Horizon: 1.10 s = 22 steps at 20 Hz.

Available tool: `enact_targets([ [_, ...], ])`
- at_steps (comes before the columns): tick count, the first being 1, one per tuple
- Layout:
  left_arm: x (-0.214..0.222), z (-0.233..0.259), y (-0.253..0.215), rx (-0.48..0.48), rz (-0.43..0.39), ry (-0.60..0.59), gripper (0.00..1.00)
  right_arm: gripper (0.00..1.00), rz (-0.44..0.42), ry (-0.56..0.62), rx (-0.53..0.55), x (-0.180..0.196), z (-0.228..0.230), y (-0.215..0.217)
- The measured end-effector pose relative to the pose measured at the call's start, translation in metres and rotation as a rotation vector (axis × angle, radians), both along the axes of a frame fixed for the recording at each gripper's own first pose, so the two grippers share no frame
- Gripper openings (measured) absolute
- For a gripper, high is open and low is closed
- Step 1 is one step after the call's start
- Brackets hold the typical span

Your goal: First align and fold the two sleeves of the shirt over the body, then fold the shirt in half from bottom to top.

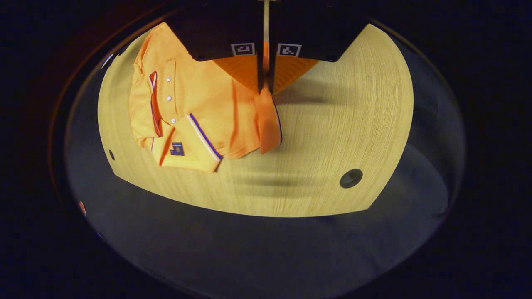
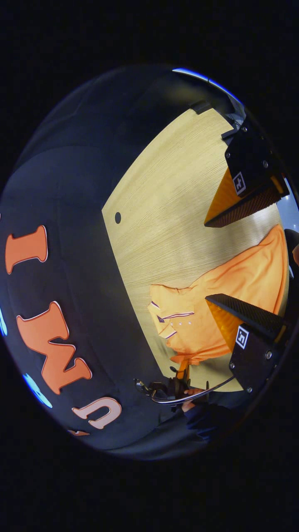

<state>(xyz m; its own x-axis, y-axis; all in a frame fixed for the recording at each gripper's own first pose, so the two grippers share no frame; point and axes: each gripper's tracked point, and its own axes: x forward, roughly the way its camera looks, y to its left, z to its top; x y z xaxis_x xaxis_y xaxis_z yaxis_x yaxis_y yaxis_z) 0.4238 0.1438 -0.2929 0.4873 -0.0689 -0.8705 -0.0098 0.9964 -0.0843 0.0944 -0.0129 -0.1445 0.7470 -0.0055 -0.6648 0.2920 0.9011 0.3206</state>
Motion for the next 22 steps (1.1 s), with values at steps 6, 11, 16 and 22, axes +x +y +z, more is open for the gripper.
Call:
enact_targets([
  [6, 0.014, 0.01, -0.051, 0.041, -0.153, -0.045, 0.05, 0.98, -0.012, 0.03, -0.004, -0.019, -0.007, 0.008],
  [11, 0.009, 0.002, -0.103, -0.026, -0.244, -0.025, 0.11, 0.98, -0.033, 0.048, 0.004, -0.037, -0.013, 0.017],
  [16, -0.016, 0.006, -0.131, -0.152, -0.272, -0.023, 0.67, 0.98, -0.009, 0.045, 0.019, -0.04, -0.016, 0.021],
  [22, -0.07, 0.031, -0.112, -0.132, -0.189, -0.065, 0.99, 0.98, 0.102, 0.035, 0.011, -0.036, -0.029, 0.025],
])
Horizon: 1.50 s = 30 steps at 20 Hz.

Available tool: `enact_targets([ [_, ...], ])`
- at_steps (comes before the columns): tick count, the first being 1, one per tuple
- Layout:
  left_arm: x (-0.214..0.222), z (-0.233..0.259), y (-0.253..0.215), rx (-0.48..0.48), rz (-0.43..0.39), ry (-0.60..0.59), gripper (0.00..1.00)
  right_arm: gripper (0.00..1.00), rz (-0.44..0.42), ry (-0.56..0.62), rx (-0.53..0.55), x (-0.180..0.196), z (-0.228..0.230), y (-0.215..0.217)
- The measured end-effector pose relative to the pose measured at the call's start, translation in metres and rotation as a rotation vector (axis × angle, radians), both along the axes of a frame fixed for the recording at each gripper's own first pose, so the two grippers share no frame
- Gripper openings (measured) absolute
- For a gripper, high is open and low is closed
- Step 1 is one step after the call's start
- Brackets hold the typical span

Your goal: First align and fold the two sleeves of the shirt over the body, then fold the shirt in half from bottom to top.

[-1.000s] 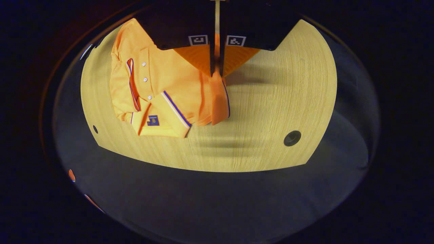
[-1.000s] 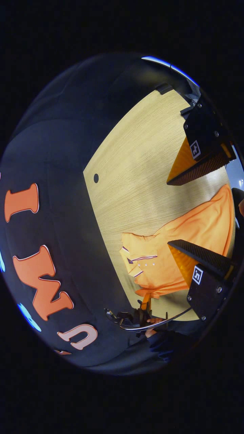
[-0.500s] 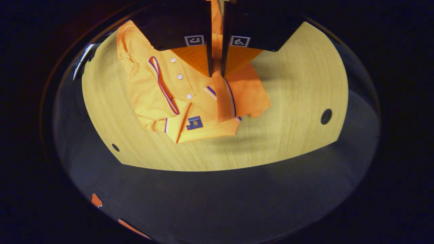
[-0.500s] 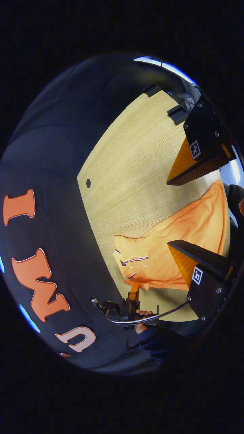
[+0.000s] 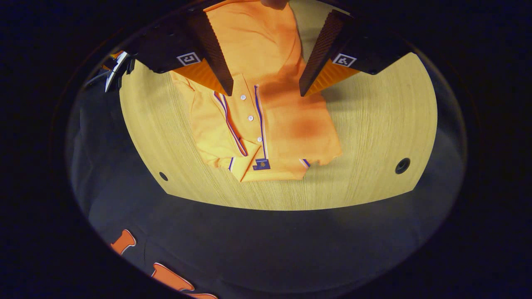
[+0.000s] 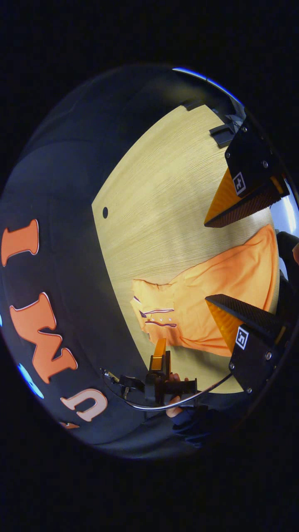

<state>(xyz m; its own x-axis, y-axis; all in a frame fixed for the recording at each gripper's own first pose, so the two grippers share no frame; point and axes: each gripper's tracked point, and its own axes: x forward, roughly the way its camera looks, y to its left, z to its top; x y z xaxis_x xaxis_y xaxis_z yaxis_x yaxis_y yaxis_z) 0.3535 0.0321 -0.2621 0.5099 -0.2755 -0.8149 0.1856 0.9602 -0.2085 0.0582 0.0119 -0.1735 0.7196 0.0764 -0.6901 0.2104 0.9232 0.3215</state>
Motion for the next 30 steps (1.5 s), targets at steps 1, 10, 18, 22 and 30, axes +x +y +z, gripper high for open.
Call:
enact_targets([
  [1, -0.012, 0.002, 0.002, -0.001, 0.016, -0.003, 0.99, 0.98, 0.025, 0.006, 0.003, -0.003, -0.005, 0.002],
  [10, -0.149, -0.012, 0.02, 0.014, 0.091, 0.089, 0.99, 0.99, 0.211, 0.094, 0.005, -0.038, -0.057, 0.016],
  [18, -0.249, -0.042, 0.033, 0.052, 0.145, 0.189, 0.99, 0.99, 0.327, 0.156, 0.0, -0.065, -0.094, 0.022],
  [22, -0.285, -0.058, 0.035, 0.08, 0.151, 0.215, 0.99, 0.99, 0.361, 0.181, 0.0, -0.078, -0.109, 0.025],
  [30, -0.334, -0.084, 0.036, 0.087, 0.167, 0.293, 0.99, 0.99, 0.429, 0.245, -0.031, -0.102, -0.141, 0.036],
])
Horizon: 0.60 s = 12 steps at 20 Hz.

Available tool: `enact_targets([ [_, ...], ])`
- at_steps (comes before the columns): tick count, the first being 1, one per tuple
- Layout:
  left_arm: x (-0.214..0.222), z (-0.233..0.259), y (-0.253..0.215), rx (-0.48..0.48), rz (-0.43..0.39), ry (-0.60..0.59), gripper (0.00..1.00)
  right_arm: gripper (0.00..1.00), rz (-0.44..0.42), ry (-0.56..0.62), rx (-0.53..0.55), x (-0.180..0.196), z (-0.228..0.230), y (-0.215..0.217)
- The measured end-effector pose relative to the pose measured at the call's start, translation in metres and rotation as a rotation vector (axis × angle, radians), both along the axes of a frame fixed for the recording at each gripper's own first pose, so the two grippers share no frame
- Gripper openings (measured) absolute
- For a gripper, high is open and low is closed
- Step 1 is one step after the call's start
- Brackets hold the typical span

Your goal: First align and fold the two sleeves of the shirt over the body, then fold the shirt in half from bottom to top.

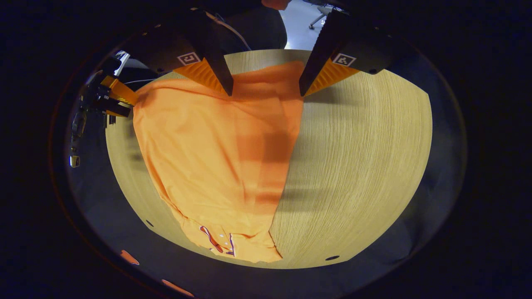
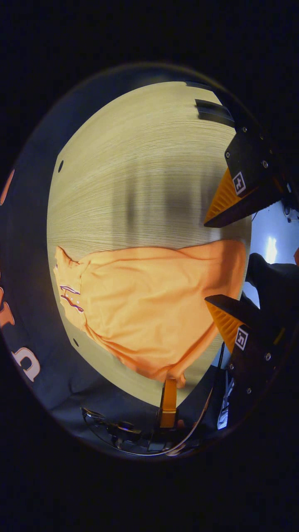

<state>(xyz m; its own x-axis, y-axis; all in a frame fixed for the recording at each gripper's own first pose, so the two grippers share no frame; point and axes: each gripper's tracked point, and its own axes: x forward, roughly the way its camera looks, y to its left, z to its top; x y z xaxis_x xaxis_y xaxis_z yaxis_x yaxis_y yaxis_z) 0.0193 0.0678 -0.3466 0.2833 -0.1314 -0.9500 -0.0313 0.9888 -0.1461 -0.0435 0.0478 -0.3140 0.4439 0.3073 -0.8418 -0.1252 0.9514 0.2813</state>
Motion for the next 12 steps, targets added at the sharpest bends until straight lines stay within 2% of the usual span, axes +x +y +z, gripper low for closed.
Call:
enact_targets([
  [3, -0.011, -0.011, 0.002, 0.01, 0.008, 0.028, 0.99, 0.99, 0.022, 0.016, -0.011, -0.005, -0.008, 0.008],
  [6, -0.014, -0.014, 0.006, 0.056, -0.018, -0.005, 0.96, 0.99, 0.046, -0.022, -0.053, -0.004, -0.008, 0.009],
  [7, -0.015, -0.015, 0.007, 0.091, -0.041, -0.031, 0.96, 0.99, 0.05, -0.035, -0.069, -0.003, -0.009, 0.01],
  [8, -0.017, -0.016, 0.008, 0.147, -0.099, -0.058, 0.96, 0.99, 0.055, -0.067, -0.1, -0.001, -0.011, 0.01],
  [9, -0.013, -0.015, 0.007, 0.166, -0.165, -0.134, 0.96, 0.99, 0.06, -0.091, -0.142, -0.001, -0.013, 0.01],
  [10, -0.01, -0.015, 0.005, 0.157, -0.186, -0.173, 0.98, 0.94, 0.071, -0.116, -0.184, 0.0, -0.015, 0.01],
  [11, -0.01, -0.016, 0.006, 0.143, -0.15, -0.191, 0.96, 0.91, 0.092, -0.131, -0.189, 0.0, -0.014, 0.016],
  [12, -0.008, -0.015, 0.01, 0.137, -0.11, -0.217, 0.98, 0.82, 0.092, -0.142, -0.183, -0.001, -0.014, 0.019],
])
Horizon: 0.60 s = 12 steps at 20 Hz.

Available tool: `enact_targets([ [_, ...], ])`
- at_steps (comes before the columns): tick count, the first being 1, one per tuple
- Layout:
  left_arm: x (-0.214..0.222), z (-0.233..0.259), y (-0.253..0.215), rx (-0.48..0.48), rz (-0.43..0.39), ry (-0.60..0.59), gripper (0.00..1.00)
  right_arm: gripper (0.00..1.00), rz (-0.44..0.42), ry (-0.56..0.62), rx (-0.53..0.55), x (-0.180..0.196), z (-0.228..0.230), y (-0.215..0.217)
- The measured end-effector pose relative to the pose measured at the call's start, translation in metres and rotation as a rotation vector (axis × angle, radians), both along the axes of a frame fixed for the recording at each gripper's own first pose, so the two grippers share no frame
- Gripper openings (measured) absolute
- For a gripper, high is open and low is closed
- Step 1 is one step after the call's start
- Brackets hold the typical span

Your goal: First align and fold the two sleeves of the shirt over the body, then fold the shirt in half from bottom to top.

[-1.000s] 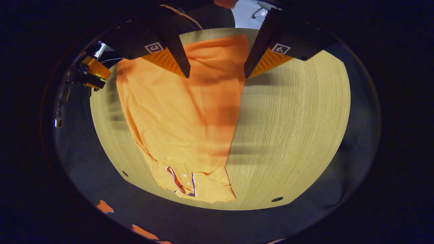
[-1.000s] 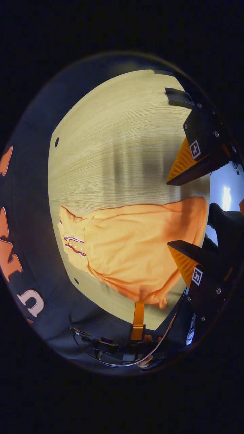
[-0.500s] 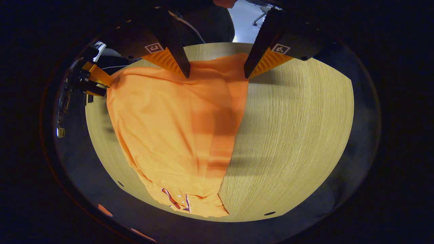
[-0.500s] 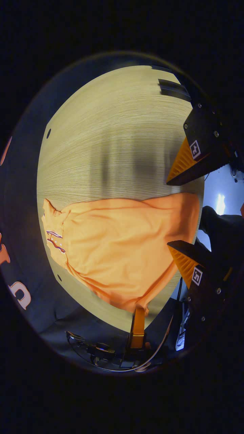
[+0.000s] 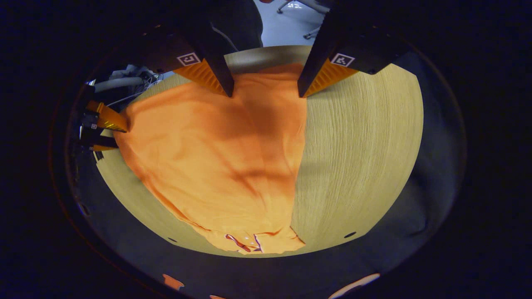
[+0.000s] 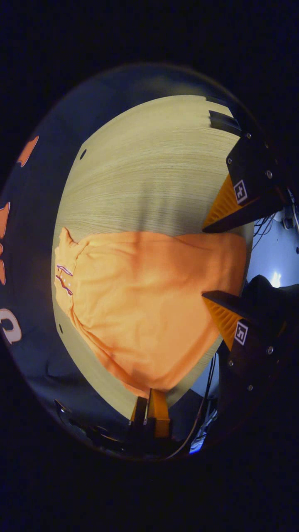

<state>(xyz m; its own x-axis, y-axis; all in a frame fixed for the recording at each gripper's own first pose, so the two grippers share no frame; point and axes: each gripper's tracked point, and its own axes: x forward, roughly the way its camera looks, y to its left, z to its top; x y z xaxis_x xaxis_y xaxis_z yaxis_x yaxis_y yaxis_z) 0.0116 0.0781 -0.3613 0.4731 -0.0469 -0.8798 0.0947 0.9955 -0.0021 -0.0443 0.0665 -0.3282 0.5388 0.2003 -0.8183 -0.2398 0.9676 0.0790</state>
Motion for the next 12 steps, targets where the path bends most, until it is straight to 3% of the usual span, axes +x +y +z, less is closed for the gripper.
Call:
enact_targets([
  [1, -0.001, 0.0, 0.001, 0.0, 0.02, -0.021, 0.96, 0.82, -0.021, -0.01, 0.008, 0.003, 0.0, -0.001],
  [2, 0.002, -0.002, -0.001, 0.003, 0.026, -0.042, 0.93, 0.66, -0.044, -0.019, 0.013, 0.006, 0.001, -0.003],
  [3, 0.002, 0.001, -0.002, 0.006, 0.038, -0.061, 0.91, 0.58, -0.072, -0.035, 0.025, 0.011, 0.002, -0.004],
  [4, 0.005, 0.002, -0.005, -0.005, 0.048, -0.084, 0.89, 0.38, -0.098, -0.044, 0.036, 0.013, 0.001, -0.005],
  [5, 0.01, 0.0, -0.007, -0.012, 0.064, -0.114, 0.88, 0.29, -0.112, -0.042, 0.055, 0.013, 0.001, -0.003],
  [6, 0.015, -0.004, -0.012, -0.019, 0.061, -0.132, 0.56, 0.22, -0.109, -0.043, 0.065, 0.015, 0.001, -0.001],
  [7, 0.018, 0.0, -0.016, -0.021, 0.064, -0.152, 0.45, 0.22, -0.119, -0.047, 0.079, 0.018, 0.001, 0.0],
  [8, 0.02, -0.001, -0.018, -0.009, 0.067, -0.146, 0.13, 0.09, -0.148, -0.046, 0.109, 0.019, 0.002, 0.002],
  [12, 0.022, 0.002, -0.023, -0.041, 0.081, -0.149, 0.03, 0.08, -0.178, 0.014, 0.247, 0.016, 0.006, 0.019],
])
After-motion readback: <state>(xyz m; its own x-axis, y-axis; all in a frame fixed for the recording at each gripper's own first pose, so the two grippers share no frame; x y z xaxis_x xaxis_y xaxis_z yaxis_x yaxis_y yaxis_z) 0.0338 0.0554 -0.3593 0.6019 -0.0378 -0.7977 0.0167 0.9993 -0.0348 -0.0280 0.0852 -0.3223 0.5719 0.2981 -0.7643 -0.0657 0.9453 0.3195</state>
